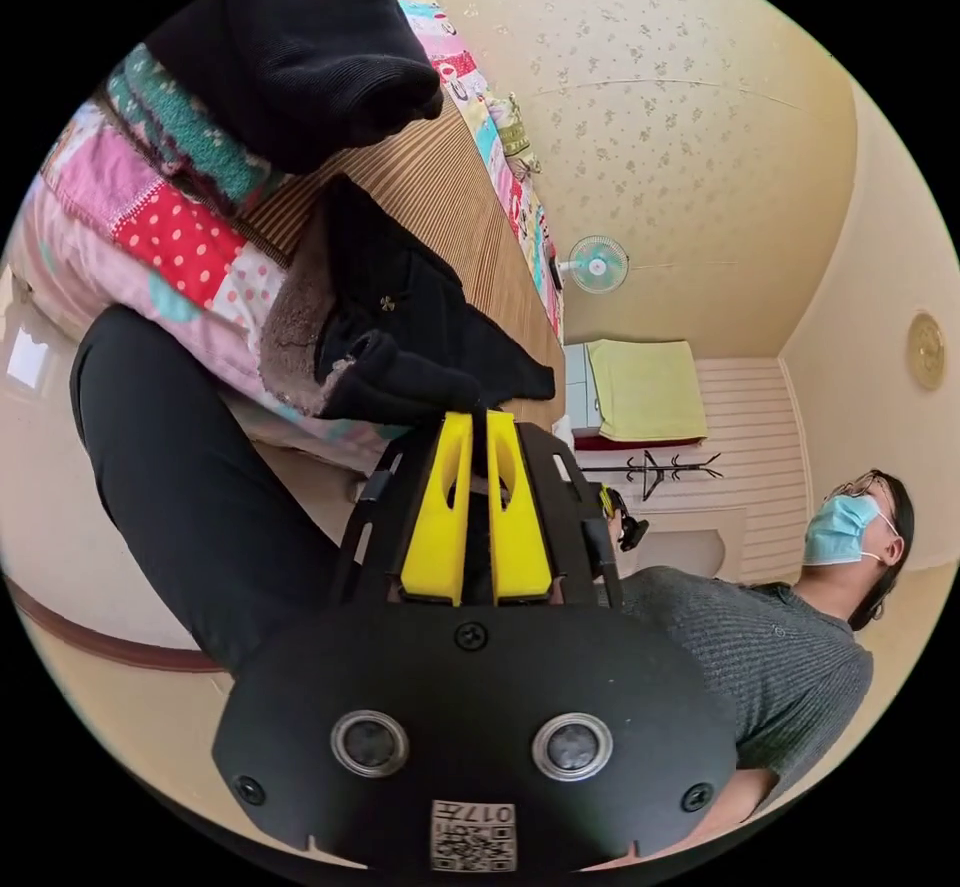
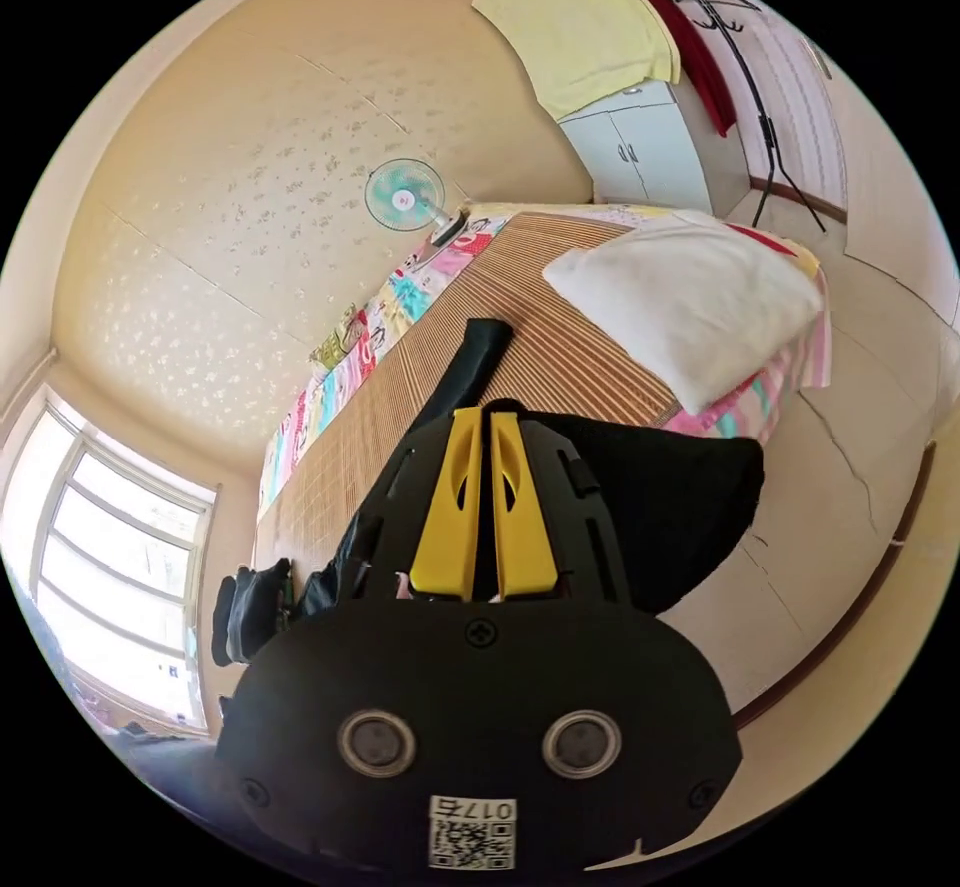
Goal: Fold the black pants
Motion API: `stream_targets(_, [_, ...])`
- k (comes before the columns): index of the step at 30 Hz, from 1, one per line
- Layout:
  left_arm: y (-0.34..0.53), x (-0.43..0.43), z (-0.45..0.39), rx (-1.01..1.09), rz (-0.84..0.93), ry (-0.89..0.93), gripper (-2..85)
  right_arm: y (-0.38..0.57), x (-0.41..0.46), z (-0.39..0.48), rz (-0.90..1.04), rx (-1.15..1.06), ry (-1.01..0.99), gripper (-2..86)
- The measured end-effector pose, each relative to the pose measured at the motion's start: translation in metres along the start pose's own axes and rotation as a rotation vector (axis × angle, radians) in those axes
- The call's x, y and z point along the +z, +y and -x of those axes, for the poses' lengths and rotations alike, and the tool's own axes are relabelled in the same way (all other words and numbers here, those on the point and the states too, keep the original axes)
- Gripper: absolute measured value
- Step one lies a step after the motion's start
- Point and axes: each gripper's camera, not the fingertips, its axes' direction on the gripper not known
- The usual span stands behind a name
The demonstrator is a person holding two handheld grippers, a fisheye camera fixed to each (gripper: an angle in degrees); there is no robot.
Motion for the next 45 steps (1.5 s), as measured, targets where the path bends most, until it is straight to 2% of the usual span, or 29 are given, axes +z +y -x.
stream_targets(3, [-0.022, 0.019, -0.011, 0.001, -0.128, 0.01, 2.8, -0.08, 0.091, 0.066, 0.135, -0.07, 0.046, 3.1])
stream_targets(6, [-0.05, 0.04, -0.017, 0.087, -0.33, -0.017, 5.3, -0.134, 0.196, 0.122, 0.269, -0.155, 0.013, 6.6])
stream_targets(8, [-0.052, 0.05, -0.01, 0.046, -0.506, 0.065, 7.3, -0.137, 0.24, 0.143, 0.316, -0.124, 0.123, 10.2])
stream_targets(10, [-0.051, 0.065, -0.019, 0.108, -0.528, 0.118, 8.1, -0.124, 0.27, 0.165, 0.326, -0.161, 0.172, 11.9])
stream_targets(12, [-0.054, 0.094, -0.037, 0.19, -0.4, -0.031, 7.1, -0.088, 0.308, 0.186, 0.361, -0.328, 0.129, 8.9])
stream_targets(14, [-0.056, 0.146, -0.057, 0.294, -0.17, -0.242, 6.3, -0.056, 0.347, 0.183, 0.485, -0.437, 0.137, 5.2])
stream_targets(15, [-0.057, 0.16, -0.06, 0.32, -0.11, -0.283, 6.2, -0.032, 0.377, 0.171, 0.597, -0.496, 0.196, 3.4])
stream_targets(17, [-0.058, 0.213, -0.061, 0.381, 0.101, -0.496, 5.4, 0.01, 0.414, 0.143, 0.729, -0.562, 0.357, 2.0])
stream_targets(18, [-0.058, 0.225, -0.059, 0.389, 0.147, -0.568, 5.0, 0.028, 0.392, 0.134, 0.555, -0.603, 0.316, 1.5])
stream_targets(19, [-0.057, 0.249, -0.052, 0.403, 0.237, -0.716, 2.1, 0.033, 0.383, 0.128, 0.52, -0.578, 0.329, 1.3])
stream_targets(20, [-0.054, 0.264, -0.048, 0.445, 0.296, -0.776, 0.4, 0.044, 0.371, 0.116, 0.519, -0.537, 0.337, 1.1])
stream_targets(25, [-0.041, 0.273, -0.049, 0.591, 0.28, -0.921, -0.9, 0.108, 0.291, 0.066, 0.497, -0.442, 0.36, 0.8])
stream_targets(27, [-0.036, 0.273, -0.048, 0.627, 0.245, -0.976, -0.9, 0.14, 0.246, 0.031, 0.466, -0.314, 0.276, 0.8])
stream_targets(30, [-0.038, 0.258, -0.041, 0.544, 0.182, -0.905, -1.0, 0.157, 0.21, -0.011, 0.456, -0.224, 0.11, 1.0])
stream_targets(32, [-0.043, 0.234, -0.031, 0.433, 0.124, -0.74, -1.0, 0.142, 0.193, -0.034, 0.499, -0.113, -0.016, 1.5])
stream_targets(34, [-0.044, 0.214, -0.024, 0.377, 0.082, -0.581, -1.0, 0.123, 0.161, -0.049, 0.354, -0.081, -0.092, 2.3])
stream_targets(36, [-0.042, 0.193, -0.02, 0.351, 0.033, -0.444, -0.9, 0.096, 0.118, -0.075, 0.087, 0.049, -0.064, 4.7])
stream_targets(38, [-0.037, 0.173, -0.017, 0.325, -0.008, -0.371, -0.8, 0.07, 0.11, -0.095, 0.013, 0.144, -0.02, 10.3])
stream_targets(40, [-0.036, 0.167, -0.016, 0.317, 0.005, -0.372, -0.5, 0.039, 0.131, -0.109, 0.075, 0.165, 0.035, 12.6])
stream_targets(42, [-0.037, 0.166, -0.01, 0.293, 0.04, -0.387, 0.2, 0.005, 0.184, -0.123, 0.305, 0.134, 0.137, 10.4])
stream_targets(44, [-0.04, 0.16, -0.001, 0.252, 0.067, -0.367, 3.1, -0.012, 0.182, -0.115, 0.348, 0.09, 0.16, 6.5])
stream_targets(45, [-0.04, 0.157, 0.001, 0.245, 0.065, -0.356, 4.2, -0.021, 0.16, -0.099, 0.291, 0.023, 0.101, 4.6])
